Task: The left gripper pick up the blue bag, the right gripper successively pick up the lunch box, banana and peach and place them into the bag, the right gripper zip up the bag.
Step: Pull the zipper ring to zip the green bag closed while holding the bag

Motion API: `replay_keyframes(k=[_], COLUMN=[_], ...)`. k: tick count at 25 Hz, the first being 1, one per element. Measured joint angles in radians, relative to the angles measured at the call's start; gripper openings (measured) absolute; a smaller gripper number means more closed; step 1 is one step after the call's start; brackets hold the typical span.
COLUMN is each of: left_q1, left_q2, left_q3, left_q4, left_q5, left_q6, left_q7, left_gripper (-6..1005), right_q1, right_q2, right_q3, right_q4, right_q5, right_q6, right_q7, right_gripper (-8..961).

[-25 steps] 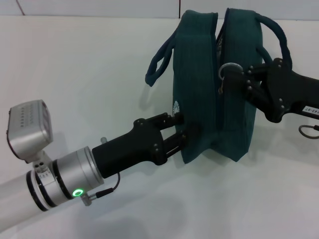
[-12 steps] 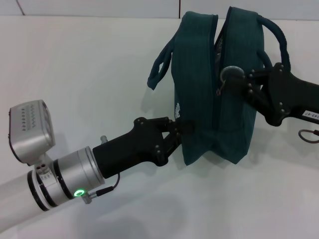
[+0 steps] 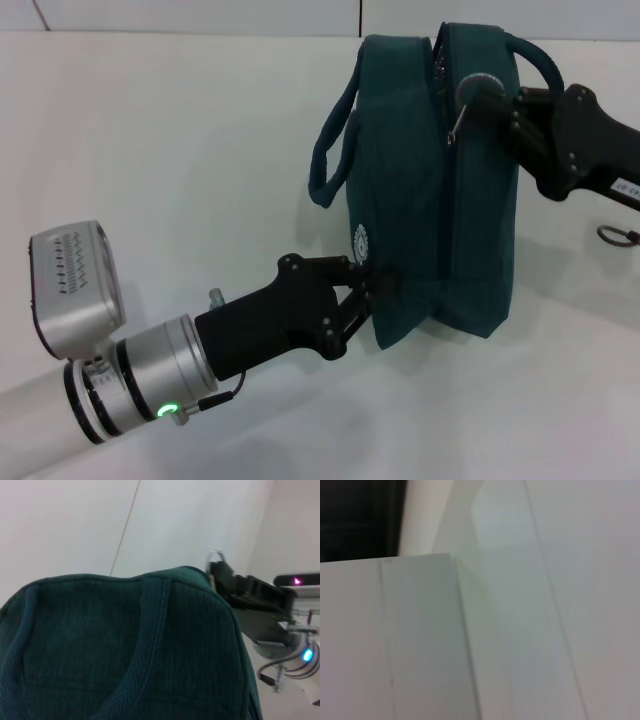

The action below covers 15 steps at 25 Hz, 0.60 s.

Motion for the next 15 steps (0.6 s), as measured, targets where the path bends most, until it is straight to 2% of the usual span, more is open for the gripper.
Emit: replay_keyframes(k=[7,15], left_q1=[0.011,0.01], left_q2=[0.0,0.005], left_q3=[0.003,0.004], left_q4=[0.008,0.027], left_q5=[0.024,0.067], left_q6=[0.017,0.061], left_q7=[0.043,0.067], left_gripper=[69,70], right_q1=[0.002,-0.001], right_q2=[0.001,0.001], right_q3=[0.004,0.0], right_q4=[0.02,0.02], right_q5=[0.038,0.062], right_q6=[0.088,0.117], right_q7=[0.005,0.001], right_gripper=[13,14])
